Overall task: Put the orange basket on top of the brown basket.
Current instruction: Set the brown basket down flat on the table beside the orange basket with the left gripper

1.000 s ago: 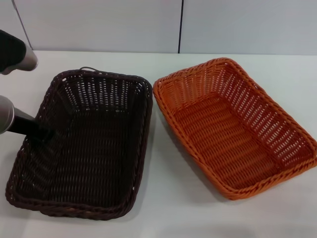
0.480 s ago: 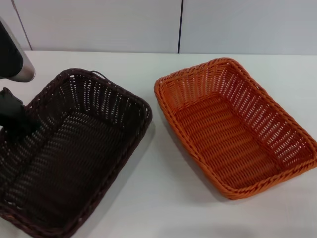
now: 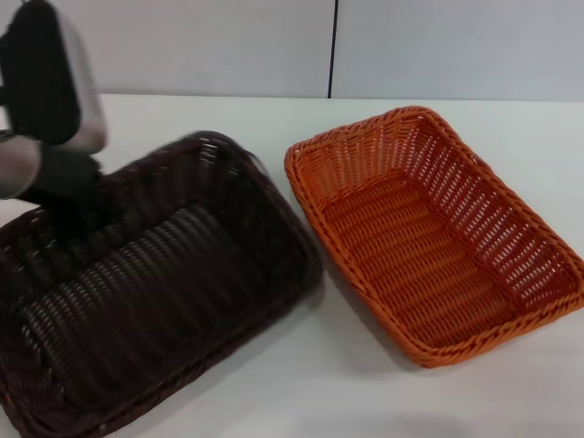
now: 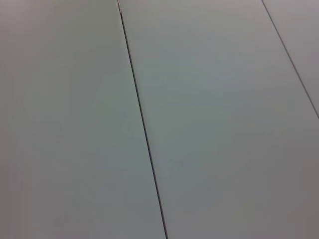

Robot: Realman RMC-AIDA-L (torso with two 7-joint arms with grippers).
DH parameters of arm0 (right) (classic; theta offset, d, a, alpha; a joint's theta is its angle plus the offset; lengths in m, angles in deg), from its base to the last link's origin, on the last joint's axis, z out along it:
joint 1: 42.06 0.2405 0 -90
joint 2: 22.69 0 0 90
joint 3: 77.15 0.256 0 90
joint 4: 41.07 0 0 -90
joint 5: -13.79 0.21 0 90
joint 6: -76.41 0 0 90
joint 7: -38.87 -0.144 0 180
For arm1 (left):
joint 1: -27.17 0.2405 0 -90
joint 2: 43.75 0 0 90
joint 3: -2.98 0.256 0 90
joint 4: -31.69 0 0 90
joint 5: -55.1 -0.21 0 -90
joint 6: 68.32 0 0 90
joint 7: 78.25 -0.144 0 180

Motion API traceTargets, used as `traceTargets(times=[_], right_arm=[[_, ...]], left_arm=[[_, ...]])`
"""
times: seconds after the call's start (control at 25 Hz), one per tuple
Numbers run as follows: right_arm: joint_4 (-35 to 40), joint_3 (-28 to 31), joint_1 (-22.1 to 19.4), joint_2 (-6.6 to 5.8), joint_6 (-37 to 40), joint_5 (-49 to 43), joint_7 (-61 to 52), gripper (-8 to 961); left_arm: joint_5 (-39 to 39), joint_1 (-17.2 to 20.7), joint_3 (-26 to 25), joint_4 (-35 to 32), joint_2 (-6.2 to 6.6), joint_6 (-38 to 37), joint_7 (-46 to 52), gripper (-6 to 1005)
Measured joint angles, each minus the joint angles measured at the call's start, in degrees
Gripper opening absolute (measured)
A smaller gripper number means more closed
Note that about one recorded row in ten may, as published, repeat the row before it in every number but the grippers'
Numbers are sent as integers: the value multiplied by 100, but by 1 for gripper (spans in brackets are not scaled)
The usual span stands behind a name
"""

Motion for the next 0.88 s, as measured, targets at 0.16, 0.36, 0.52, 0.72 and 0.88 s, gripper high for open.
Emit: traceTargets(times=[0.16, 0.36, 0.52, 0.72, 0.88], right_arm=[[6, 0, 2, 2, 0, 2, 0, 810], [19, 0, -6, 2, 4, 2, 0, 810], [19, 0, -9, -2, 4, 1, 0, 810], [30, 10, -9, -13, 4, 1, 0, 810], [70, 9, 19, -15, 4, 0, 0, 810]], left_arm=[[203, -430, 108, -614, -27, -315, -100, 272], [225, -742, 143, -1103, -22, -576, -105, 273], [220, -975, 202, -1512, -16, -857, -206, 274], [241, -1059, 361, -1624, -32, -1068, -248, 274], [275, -1060, 448, -1633, -36, -1161, -248, 275]])
